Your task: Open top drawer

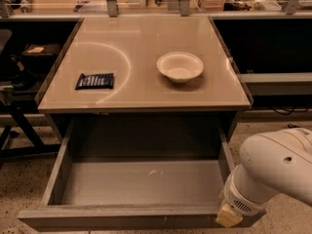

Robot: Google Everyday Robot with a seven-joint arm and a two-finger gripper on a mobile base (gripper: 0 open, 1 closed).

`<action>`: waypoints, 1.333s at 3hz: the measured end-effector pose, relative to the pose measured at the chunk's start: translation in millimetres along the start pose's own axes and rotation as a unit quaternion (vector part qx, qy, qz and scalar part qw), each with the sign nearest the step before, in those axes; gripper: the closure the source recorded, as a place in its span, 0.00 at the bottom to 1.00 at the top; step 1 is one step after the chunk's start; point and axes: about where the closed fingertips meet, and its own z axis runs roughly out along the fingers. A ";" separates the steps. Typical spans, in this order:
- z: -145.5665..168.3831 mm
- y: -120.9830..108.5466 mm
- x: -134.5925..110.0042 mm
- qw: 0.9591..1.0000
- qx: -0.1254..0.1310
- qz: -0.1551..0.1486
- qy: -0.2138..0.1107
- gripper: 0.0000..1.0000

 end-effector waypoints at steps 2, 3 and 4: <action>-0.4 7.5 3.6 1.000 -0.004 0.010 0.005 1.00; -0.8 13.1 11.3 1.000 -0.007 0.020 0.011 1.00; -0.9 15.0 9.0 1.000 -0.007 0.020 0.011 1.00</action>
Offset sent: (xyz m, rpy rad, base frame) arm -0.1421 -0.1127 0.0745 -0.1635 0.0665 -0.2501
